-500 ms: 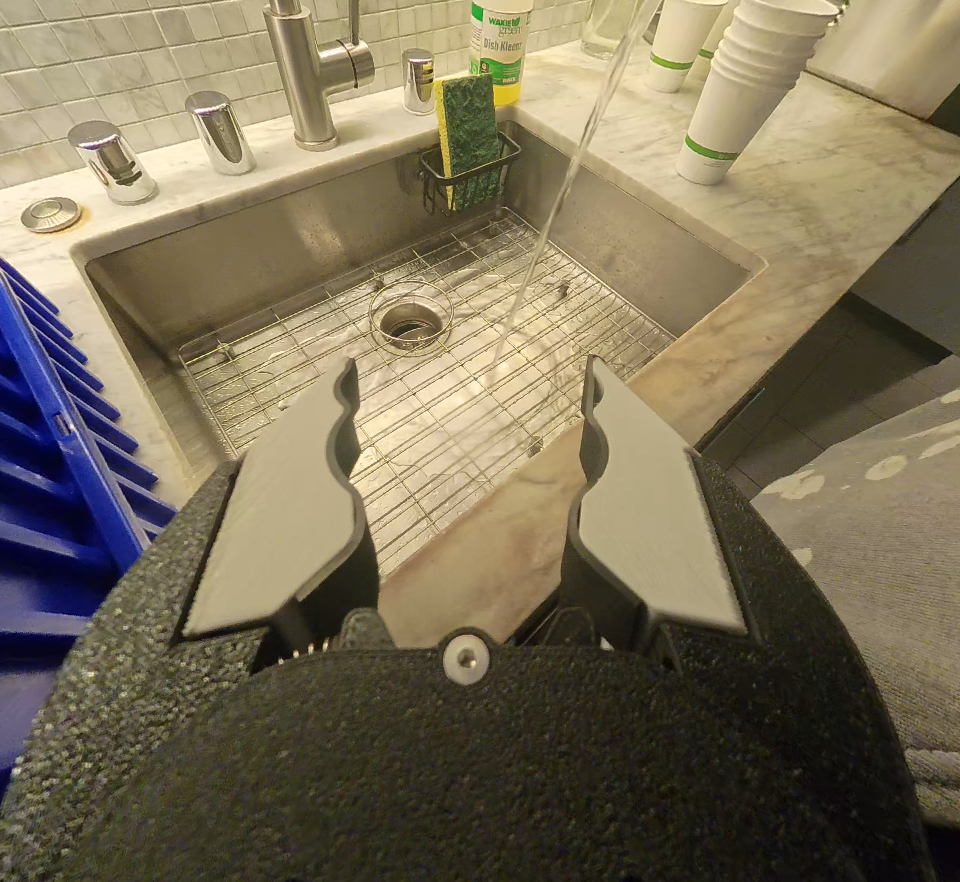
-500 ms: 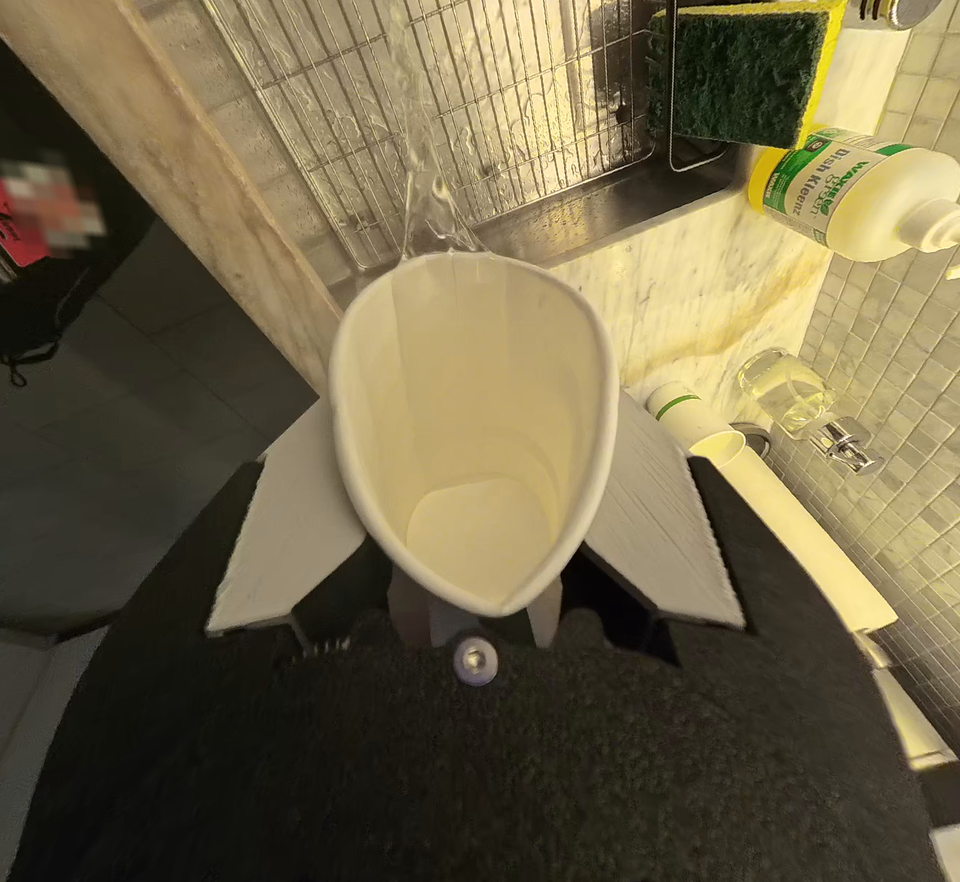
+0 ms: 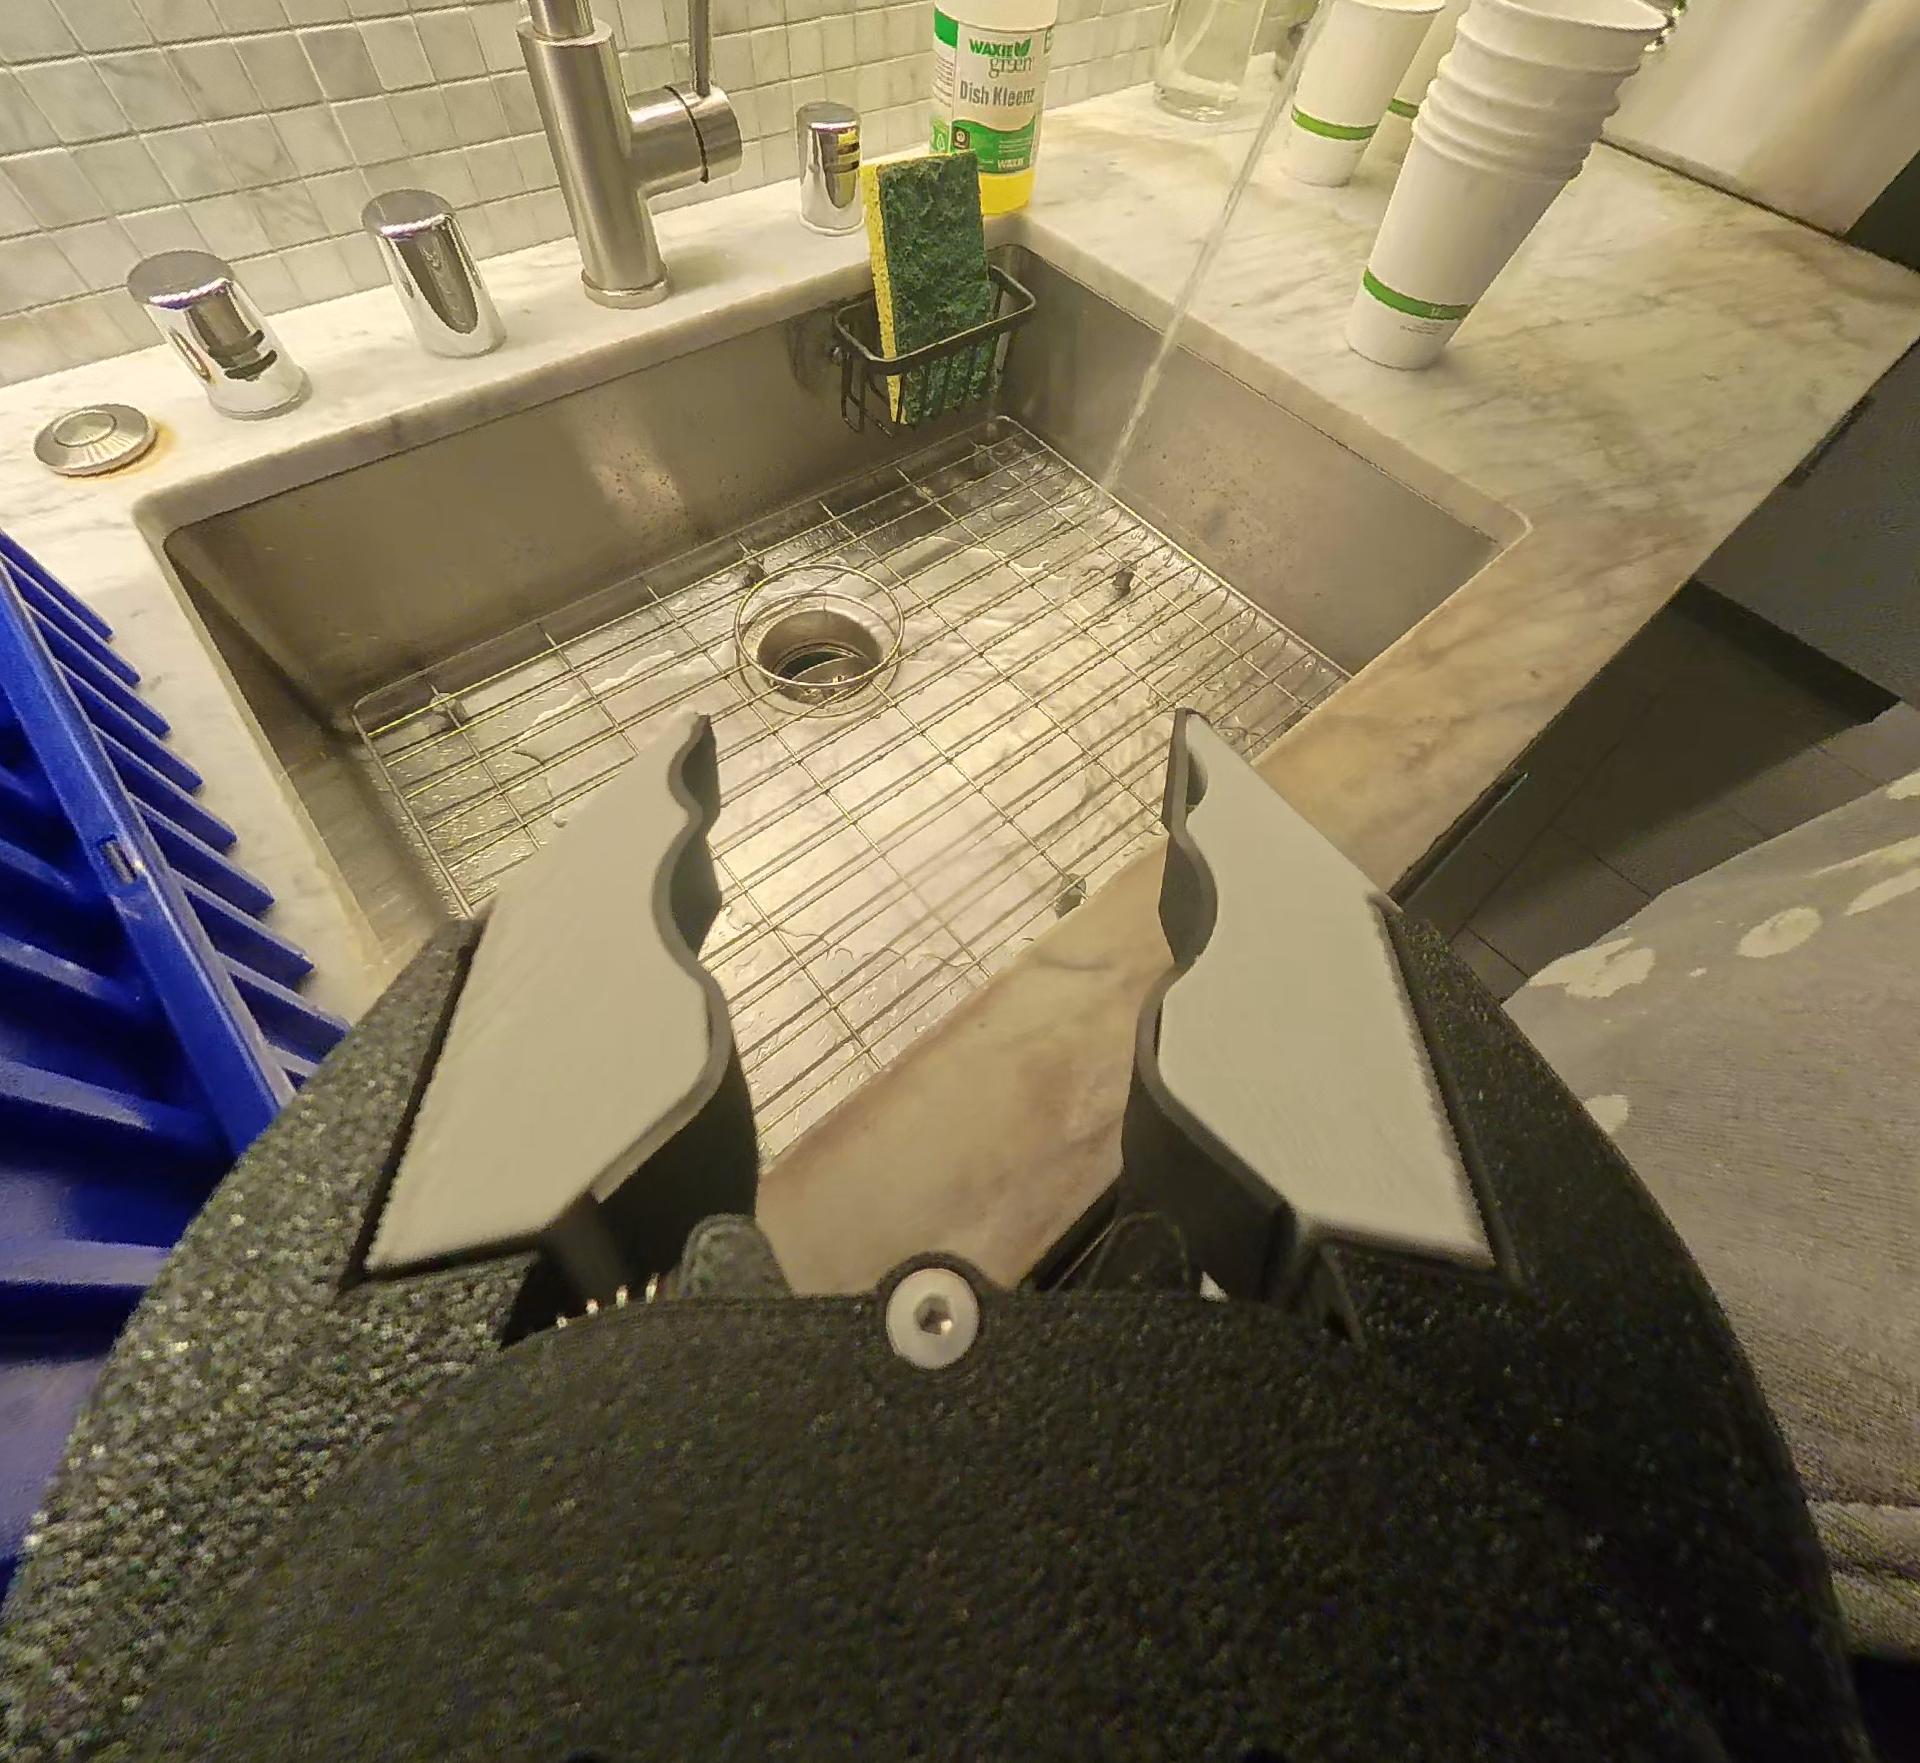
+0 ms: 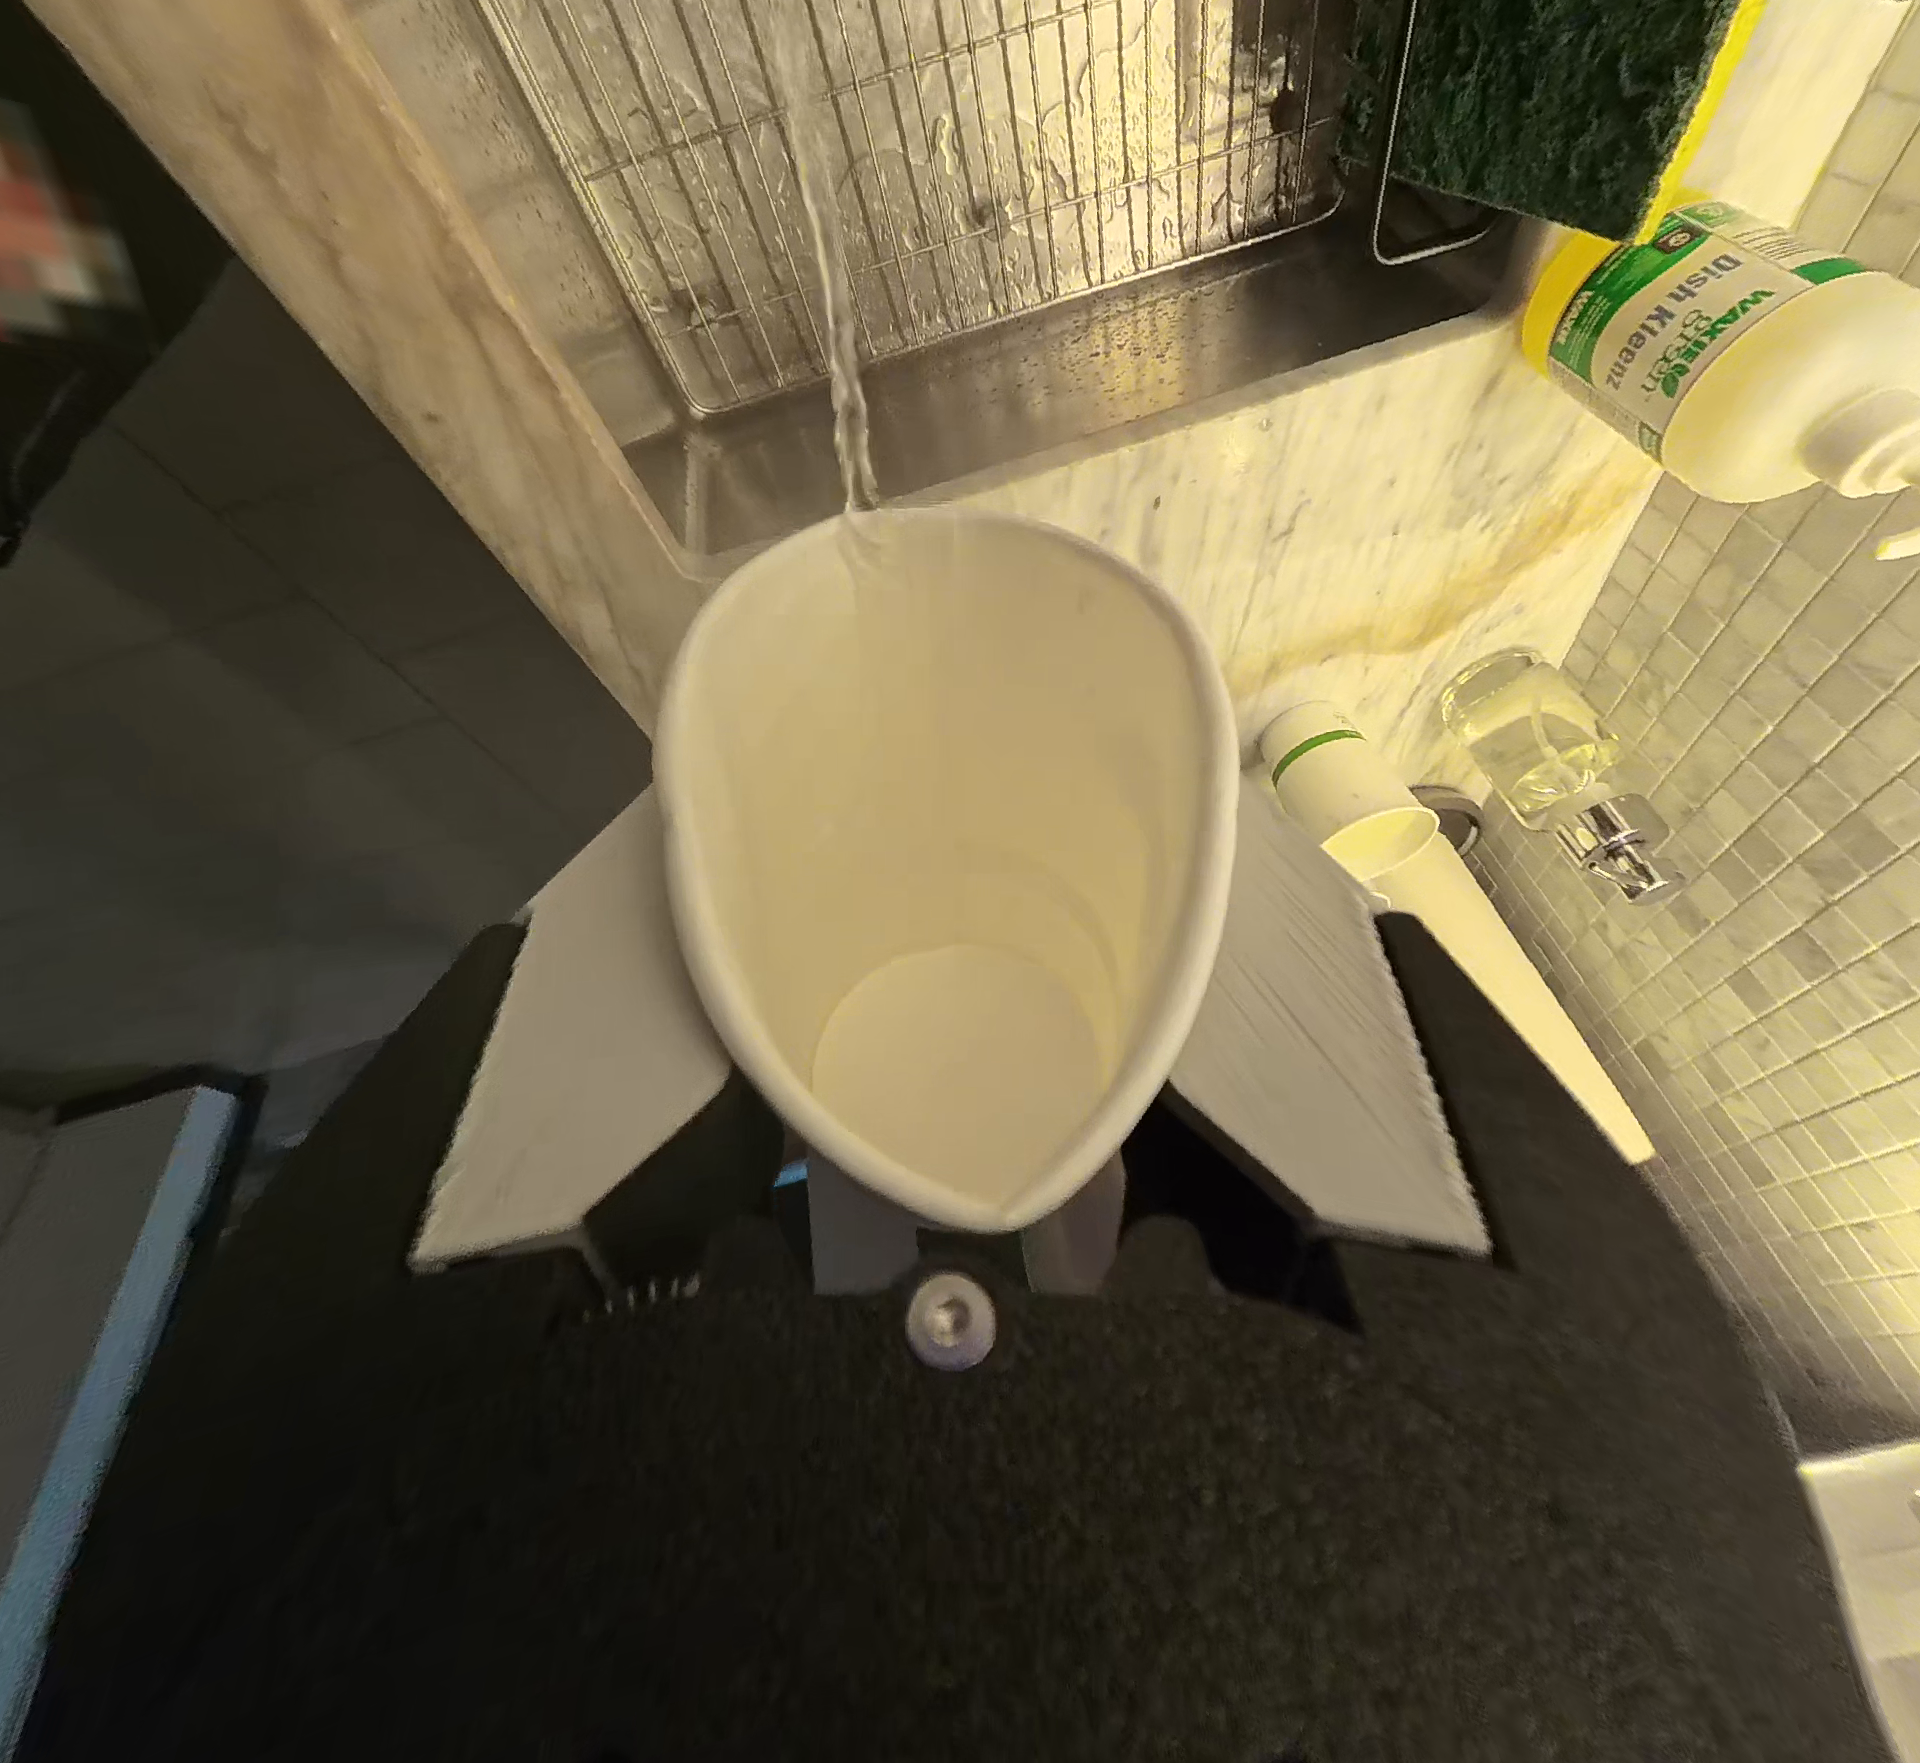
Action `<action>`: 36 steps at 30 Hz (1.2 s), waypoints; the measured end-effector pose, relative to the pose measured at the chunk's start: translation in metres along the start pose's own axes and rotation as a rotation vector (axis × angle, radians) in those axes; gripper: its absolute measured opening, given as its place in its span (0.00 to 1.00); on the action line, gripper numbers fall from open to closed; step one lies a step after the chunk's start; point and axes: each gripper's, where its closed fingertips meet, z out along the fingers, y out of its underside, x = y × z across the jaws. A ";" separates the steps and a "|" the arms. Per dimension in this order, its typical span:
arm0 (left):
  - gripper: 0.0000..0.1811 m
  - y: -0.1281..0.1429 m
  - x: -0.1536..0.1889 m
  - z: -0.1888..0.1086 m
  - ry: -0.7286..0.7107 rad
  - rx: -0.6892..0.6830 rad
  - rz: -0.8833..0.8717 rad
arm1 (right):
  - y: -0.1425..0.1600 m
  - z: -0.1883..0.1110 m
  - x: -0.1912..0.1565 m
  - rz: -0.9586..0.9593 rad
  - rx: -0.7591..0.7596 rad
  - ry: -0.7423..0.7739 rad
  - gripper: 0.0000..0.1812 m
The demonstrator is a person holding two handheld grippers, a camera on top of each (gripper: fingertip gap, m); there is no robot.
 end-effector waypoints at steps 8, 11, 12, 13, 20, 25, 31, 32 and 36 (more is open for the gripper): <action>0.47 0.004 0.000 -0.002 -0.002 -0.004 -0.005 | 0.005 0.000 0.004 -0.072 -0.102 0.030 0.41; 0.47 0.005 0.000 -0.002 -0.002 -0.004 -0.006 | 0.006 0.000 0.007 -0.116 -0.152 0.051 0.41; 0.47 0.005 0.001 -0.002 -0.002 -0.004 -0.005 | 0.007 0.000 0.009 -0.142 -0.178 0.074 0.41; 0.47 0.005 0.001 -0.002 -0.002 -0.005 -0.005 | 0.008 0.000 0.011 -0.170 -0.206 0.090 0.41; 0.48 0.007 0.003 -0.002 0.002 -0.012 -0.004 | 0.005 0.000 0.013 -0.263 -0.275 0.146 0.42; 0.48 0.008 0.005 -0.003 0.004 -0.021 0.001 | -0.008 0.003 0.010 -0.075 0.003 0.089 0.44; 0.47 0.006 0.007 0.001 0.009 -0.043 0.013 | 0.021 0.010 0.026 0.387 0.484 -0.014 0.45; 0.47 0.005 0.008 0.003 0.011 -0.049 0.019 | 0.031 0.011 0.032 0.471 0.571 -0.010 0.46; 0.47 -0.004 0.015 0.013 0.026 -0.063 0.048 | 0.093 0.015 0.074 0.819 0.898 0.130 0.47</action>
